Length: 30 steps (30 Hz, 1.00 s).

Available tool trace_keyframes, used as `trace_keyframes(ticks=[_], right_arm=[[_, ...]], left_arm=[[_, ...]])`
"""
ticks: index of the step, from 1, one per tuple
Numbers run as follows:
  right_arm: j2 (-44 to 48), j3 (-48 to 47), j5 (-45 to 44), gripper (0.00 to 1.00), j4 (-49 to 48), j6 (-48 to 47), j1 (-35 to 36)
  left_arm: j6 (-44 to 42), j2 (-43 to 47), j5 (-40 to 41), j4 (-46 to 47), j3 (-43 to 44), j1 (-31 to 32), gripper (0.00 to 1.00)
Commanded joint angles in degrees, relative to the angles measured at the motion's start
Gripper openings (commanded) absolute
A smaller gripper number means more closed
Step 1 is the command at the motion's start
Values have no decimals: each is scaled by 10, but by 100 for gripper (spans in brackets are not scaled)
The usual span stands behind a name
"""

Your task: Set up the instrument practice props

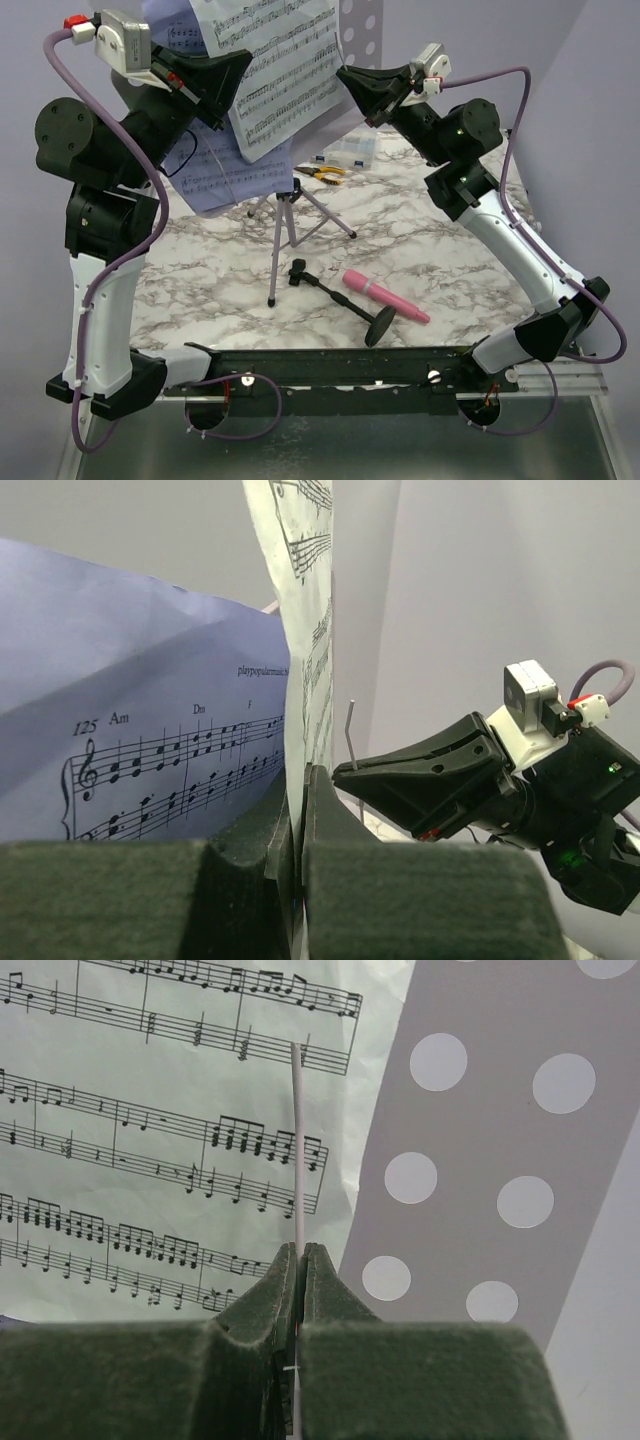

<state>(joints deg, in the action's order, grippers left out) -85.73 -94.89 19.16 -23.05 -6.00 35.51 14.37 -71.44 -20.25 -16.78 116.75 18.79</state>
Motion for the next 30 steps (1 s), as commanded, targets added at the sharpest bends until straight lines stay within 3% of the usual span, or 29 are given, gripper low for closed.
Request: trace_keyframes(ticks=[1,12,22,30], right_arm=[[10,0,13,0,-16,5,-3],[-1,-18,28,0,1,6,-3],[8,-6,36,0,-4,15,-3],[5,-9,40,0,-3,18,-3]], left_arm=[[7,-15,-28,15,16,11,0],[-1,29,-38,84,-76,24,0],[14,-5,-69,98,-46,39,0],[-28,-29,-15,98,-33,104,0]])
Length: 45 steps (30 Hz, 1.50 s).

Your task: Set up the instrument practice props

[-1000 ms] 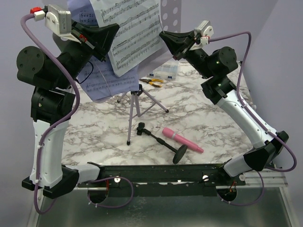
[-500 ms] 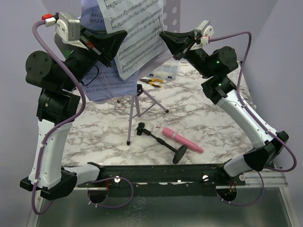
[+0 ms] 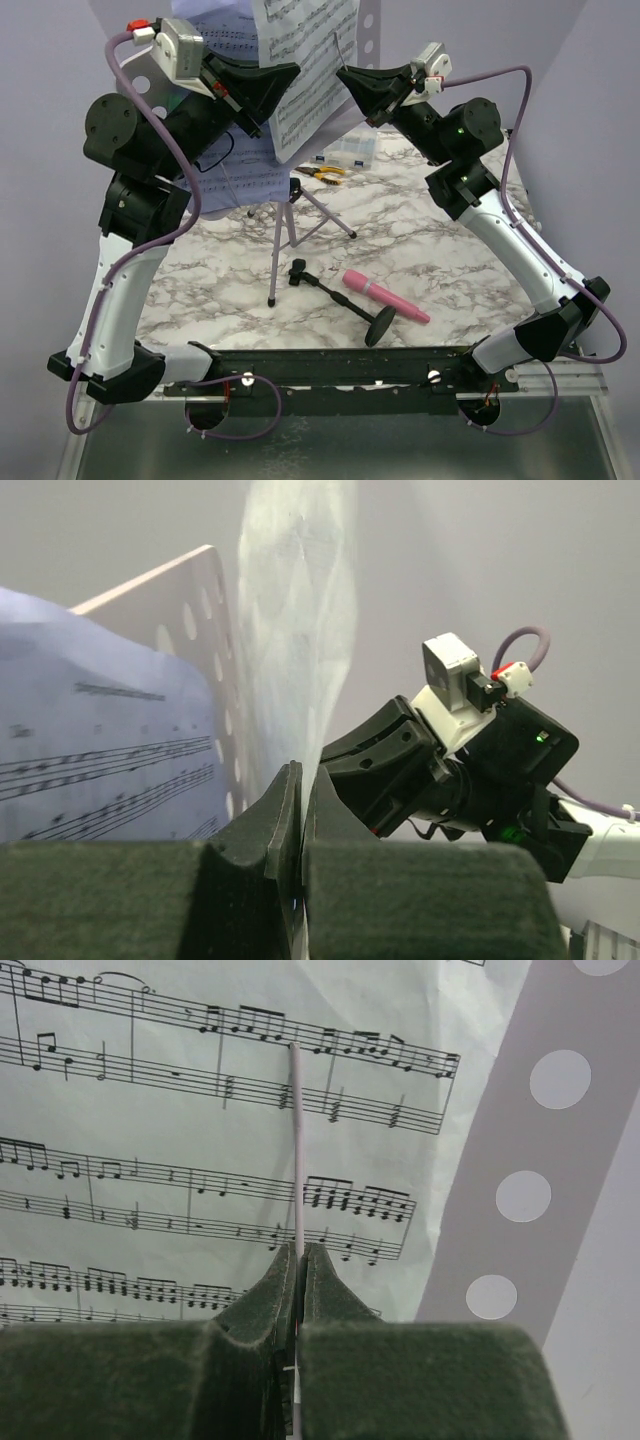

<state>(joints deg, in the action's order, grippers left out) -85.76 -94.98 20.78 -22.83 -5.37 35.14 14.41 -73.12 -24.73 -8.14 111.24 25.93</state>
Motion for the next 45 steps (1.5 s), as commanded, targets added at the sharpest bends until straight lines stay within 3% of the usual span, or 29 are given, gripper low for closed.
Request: trace_keyframes(ticks=[1,12,32,40,45], right_arm=[[6,-8,24,0,-5,12,1],[28,14,-4,0,-12,5,1],[28,28,-53,0,-29,33,1],[34,33,-46,23,-21,36,1],[41,38,-46,31,-18,36,1]], left_arm=[[-34,-17,35,12,26,41,0],[-70,-54,141,-13,51,79,0],[-87,-75,183,-17,47,90,0],[-87,-75,202,-20,46,93,0],[-86,-78,212,-25,49,93,0]])
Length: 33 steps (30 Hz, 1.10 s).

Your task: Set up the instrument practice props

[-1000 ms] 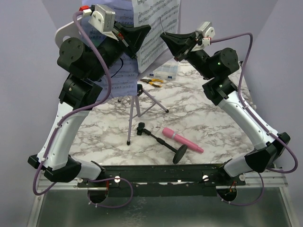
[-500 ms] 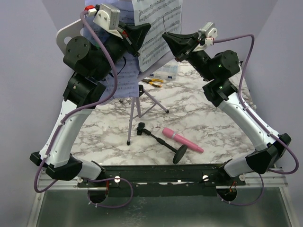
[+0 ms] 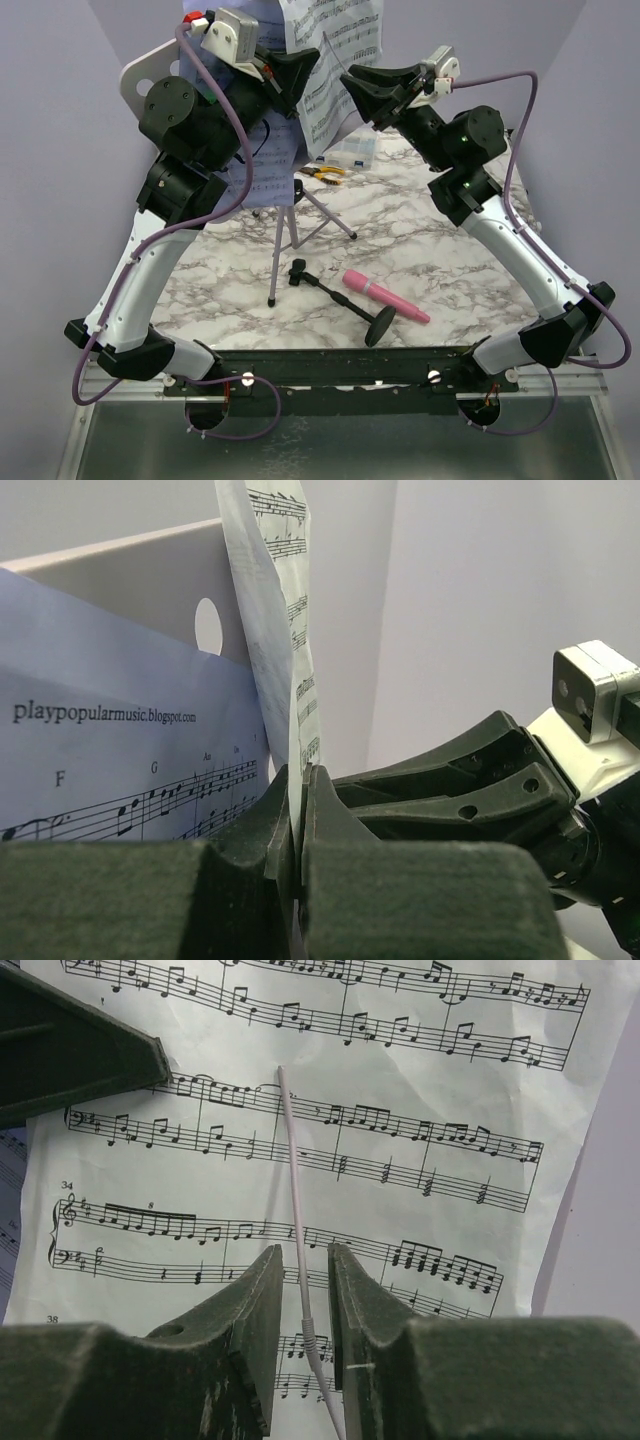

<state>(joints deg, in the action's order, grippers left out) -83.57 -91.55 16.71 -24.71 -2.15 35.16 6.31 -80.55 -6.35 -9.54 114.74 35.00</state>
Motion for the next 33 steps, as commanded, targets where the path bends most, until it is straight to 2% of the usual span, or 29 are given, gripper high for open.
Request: trace_keyframes(ticks=[1,10,13,17,19,24,31,33], right_arm=[[22,5,-5,32,0,4,1],[62,39,-2,38,16,19,1],[92,67,3,40,22,66,1],[131,100,21,44,47,106,1],[142,105,32,47,68,129,1],[135,85,119,51,127,187,1],[121,96,203,58,128,283,1],[115,103,224,63,118,310,2]], left_arm=[[-6,-3,32,-12,15,2,4],[26,21,35,-25,17,3,46],[44,39,23,-32,17,3,57],[63,55,37,-59,23,3,66],[75,59,37,-70,26,3,81],[110,78,18,-79,17,3,89],[160,125,14,-102,-7,3,93],[168,146,10,-110,-20,3,94]])
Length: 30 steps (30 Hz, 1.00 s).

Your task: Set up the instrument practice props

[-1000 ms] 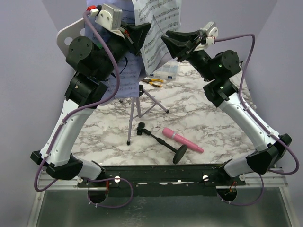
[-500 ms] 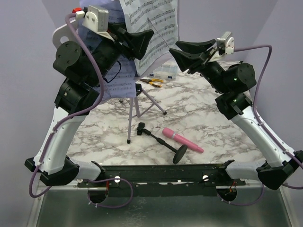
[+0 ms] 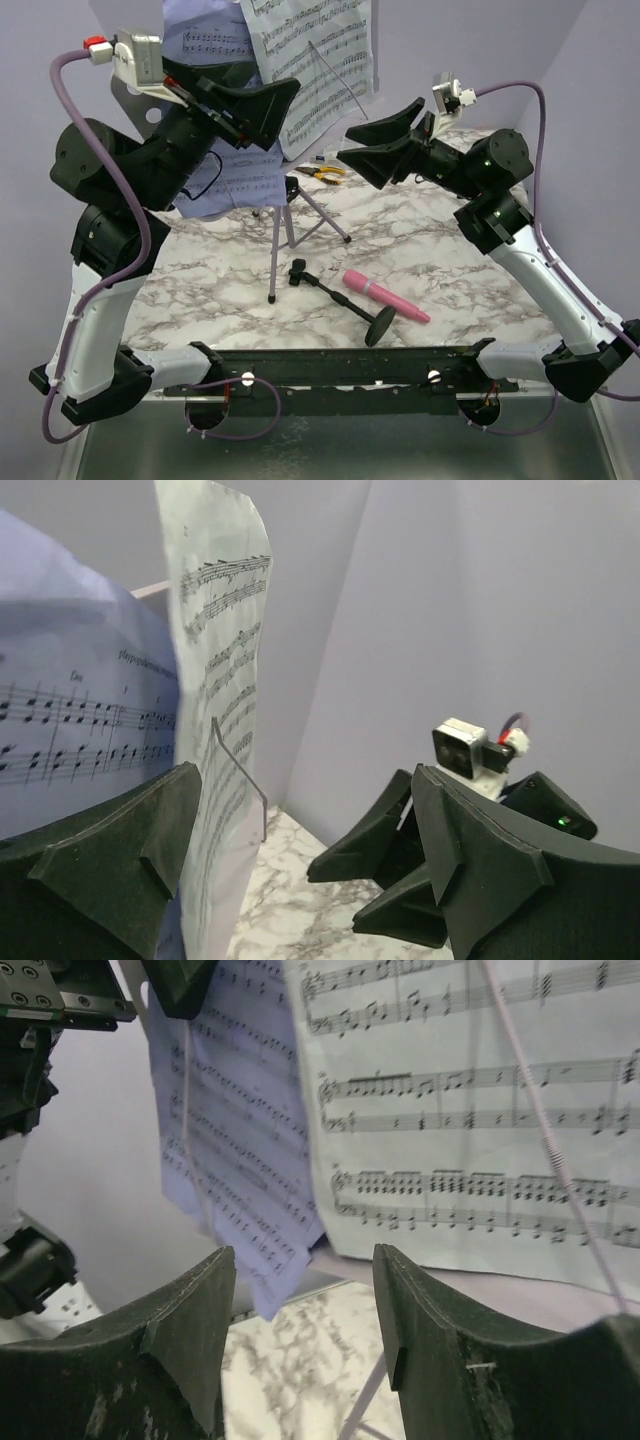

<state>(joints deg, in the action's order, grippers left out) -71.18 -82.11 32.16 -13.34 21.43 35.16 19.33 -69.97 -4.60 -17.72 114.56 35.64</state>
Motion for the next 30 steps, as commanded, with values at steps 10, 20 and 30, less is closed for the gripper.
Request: trace_keyframes(ticks=[10,20,30], right_arm=[[-64,39,10,65,-56,172,82],[-101,15,-108,63,-40,204,121],[-124,-27,-211,57,22,160,159]], left_arm=[[74,191,24,-104,-122,-3,95],[112,263,108,-130,-210,-4,60],[109,254,132,-125,-235,-4,46]])
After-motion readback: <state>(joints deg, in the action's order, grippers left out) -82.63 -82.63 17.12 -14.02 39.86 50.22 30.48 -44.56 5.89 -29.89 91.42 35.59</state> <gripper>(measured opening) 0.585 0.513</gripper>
